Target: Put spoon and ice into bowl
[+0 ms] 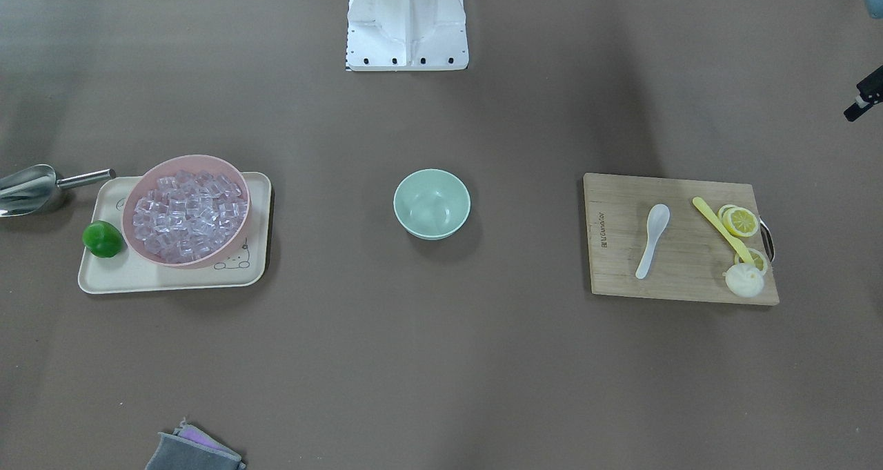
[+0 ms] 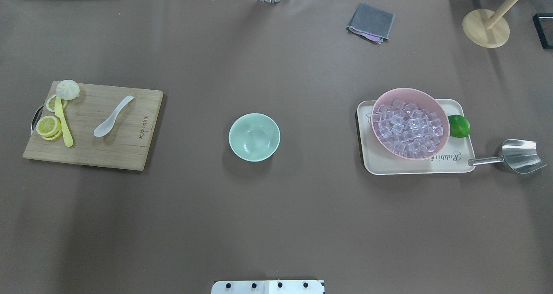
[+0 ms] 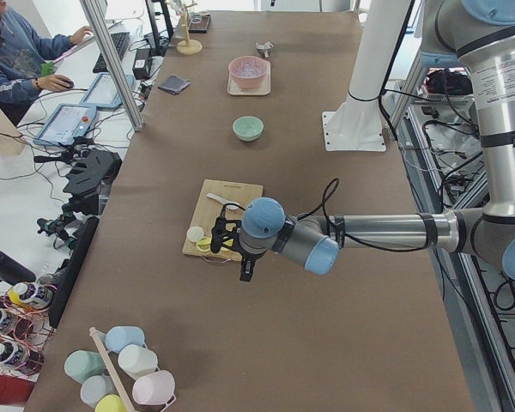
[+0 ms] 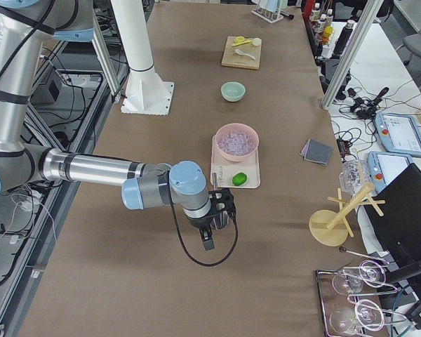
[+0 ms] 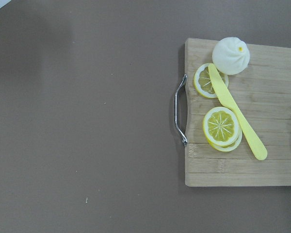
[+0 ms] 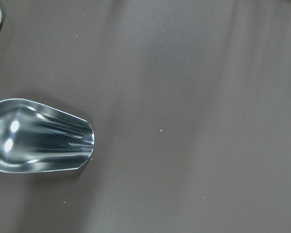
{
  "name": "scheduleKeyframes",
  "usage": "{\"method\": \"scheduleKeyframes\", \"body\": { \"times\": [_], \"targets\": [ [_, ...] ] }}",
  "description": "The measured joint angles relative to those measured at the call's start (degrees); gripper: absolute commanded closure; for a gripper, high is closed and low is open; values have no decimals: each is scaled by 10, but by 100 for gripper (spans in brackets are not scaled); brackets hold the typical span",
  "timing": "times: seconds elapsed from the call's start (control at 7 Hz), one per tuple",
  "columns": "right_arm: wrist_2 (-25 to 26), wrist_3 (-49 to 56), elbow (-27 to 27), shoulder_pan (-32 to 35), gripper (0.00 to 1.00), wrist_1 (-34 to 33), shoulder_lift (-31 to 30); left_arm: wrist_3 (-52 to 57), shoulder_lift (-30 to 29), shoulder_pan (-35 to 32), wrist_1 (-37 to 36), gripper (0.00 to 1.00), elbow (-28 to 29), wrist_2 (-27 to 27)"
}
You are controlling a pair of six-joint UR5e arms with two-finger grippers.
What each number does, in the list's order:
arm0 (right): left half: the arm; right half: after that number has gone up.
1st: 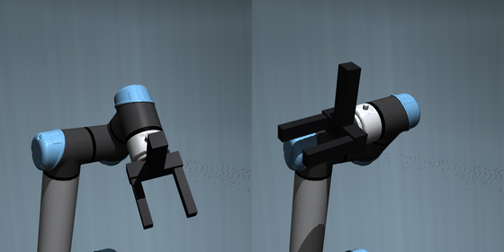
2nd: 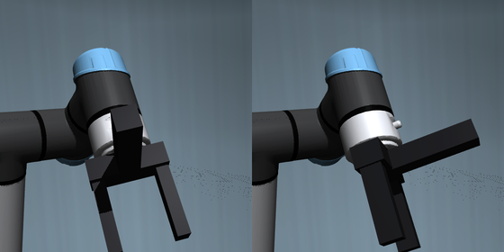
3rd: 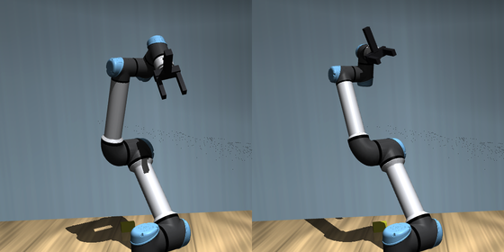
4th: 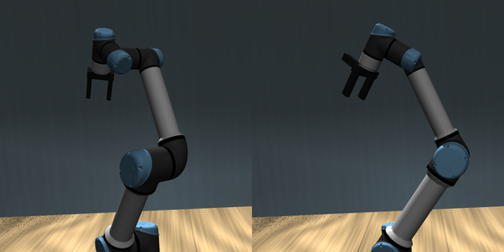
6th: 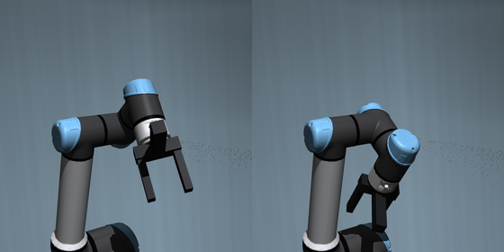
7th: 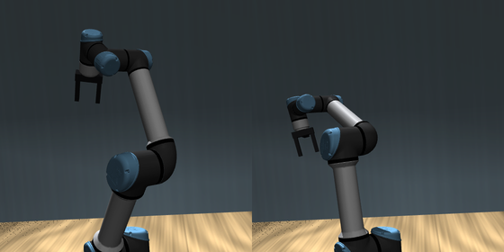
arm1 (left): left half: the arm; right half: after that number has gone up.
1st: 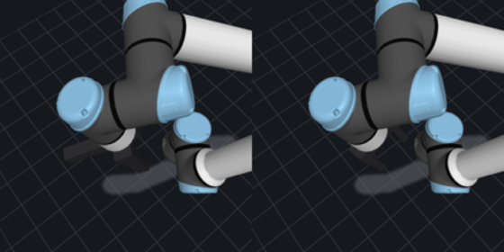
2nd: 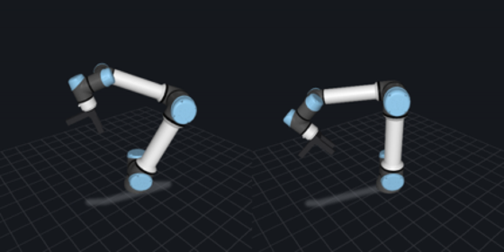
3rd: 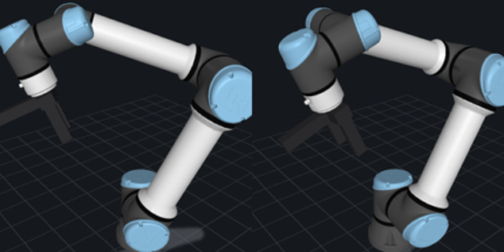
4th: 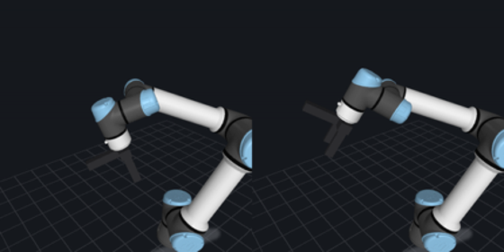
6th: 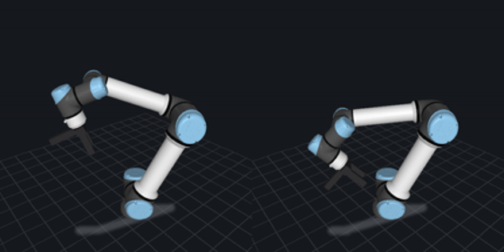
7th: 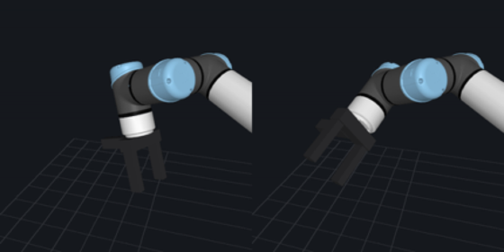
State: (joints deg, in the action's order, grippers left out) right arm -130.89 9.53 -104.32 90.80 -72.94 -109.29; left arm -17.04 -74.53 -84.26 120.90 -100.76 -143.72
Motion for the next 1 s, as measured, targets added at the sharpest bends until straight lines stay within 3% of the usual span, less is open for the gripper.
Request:
{"method": "scheduleKeyframes", "body": {
  "times": [0.71, 1.0],
  "targets": [
    [-44, -19, 0, 0, 0, 4, 1, -55, 8, 3, 64, 3, -4, -52],
    [-47, -22, -2, 0, 0, 5, 1, -90, -32, 52, 84, 5, -17, -31]
  ]
}}
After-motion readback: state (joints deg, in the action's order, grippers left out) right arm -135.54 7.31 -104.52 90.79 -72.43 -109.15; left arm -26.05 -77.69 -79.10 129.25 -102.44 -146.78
